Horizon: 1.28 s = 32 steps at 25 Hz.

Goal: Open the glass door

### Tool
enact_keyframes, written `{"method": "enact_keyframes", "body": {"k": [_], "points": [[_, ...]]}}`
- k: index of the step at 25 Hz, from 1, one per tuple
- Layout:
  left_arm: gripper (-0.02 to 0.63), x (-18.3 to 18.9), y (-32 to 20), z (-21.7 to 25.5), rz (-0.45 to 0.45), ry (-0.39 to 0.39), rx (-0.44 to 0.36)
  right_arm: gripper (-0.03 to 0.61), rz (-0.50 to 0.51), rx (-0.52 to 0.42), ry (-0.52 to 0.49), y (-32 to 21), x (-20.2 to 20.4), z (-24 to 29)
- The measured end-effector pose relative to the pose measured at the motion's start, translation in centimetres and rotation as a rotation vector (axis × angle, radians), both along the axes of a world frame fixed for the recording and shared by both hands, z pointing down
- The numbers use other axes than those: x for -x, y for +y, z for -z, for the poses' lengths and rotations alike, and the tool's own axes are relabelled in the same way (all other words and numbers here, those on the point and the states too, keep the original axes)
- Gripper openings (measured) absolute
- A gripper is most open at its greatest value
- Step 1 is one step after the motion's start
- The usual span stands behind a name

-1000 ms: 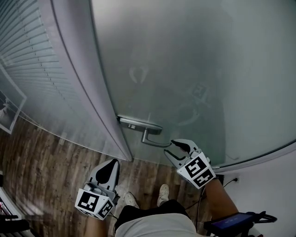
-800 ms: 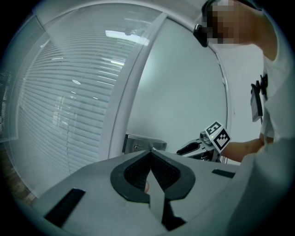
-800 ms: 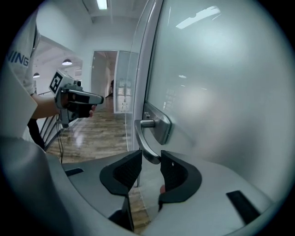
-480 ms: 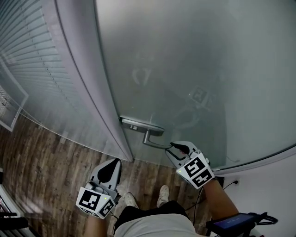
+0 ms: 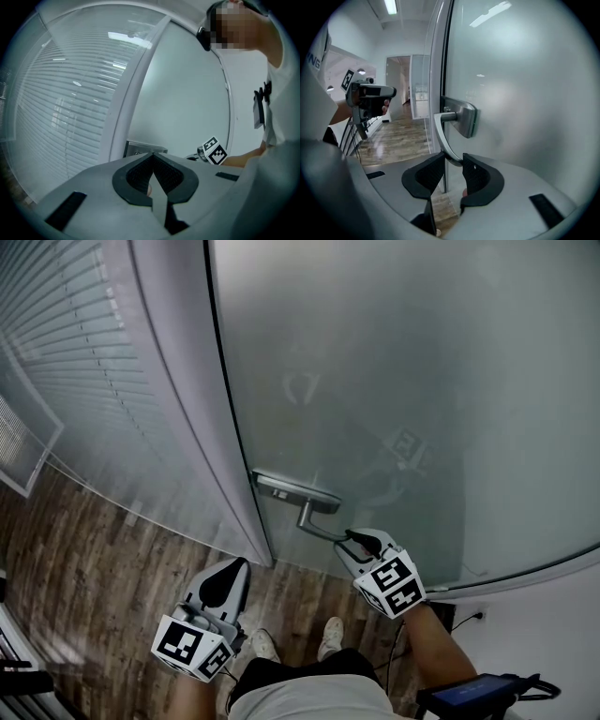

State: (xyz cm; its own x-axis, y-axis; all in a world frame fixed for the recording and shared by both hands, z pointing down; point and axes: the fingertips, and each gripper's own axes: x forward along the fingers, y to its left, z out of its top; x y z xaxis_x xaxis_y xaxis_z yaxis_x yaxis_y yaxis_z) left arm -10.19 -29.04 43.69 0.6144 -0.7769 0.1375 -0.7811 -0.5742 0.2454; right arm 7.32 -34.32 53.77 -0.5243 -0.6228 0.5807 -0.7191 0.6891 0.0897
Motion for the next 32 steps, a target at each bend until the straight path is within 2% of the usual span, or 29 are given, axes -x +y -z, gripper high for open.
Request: {"method": "enact_keyframes", "body": {"k": [17,20,28,32], "points": [[0.003,1.2,5.1,0.3,0.002,-0.009,-0.038,0.118,-0.108,-0.044,-0.062,0.0,0.1,0.3],[0.003,0.3,3.0,1.3,0.013,-0.016,-0.026,0.120,-0.122,-0.039,-0.075,-3.0,-1.3,1.4],[0.003,-2.6,-4.0,7.5,0.038,-0.009,0.006,0.120,-0.128,-0.049,-0.064,-12.1,-5.5,9.2],[0.003,-3.7,-5.5,5.9,0.046,-0.018,0.008,0.118,-0.133,-0.062,-0.065,-14.6,-6.9,8.5]]}}
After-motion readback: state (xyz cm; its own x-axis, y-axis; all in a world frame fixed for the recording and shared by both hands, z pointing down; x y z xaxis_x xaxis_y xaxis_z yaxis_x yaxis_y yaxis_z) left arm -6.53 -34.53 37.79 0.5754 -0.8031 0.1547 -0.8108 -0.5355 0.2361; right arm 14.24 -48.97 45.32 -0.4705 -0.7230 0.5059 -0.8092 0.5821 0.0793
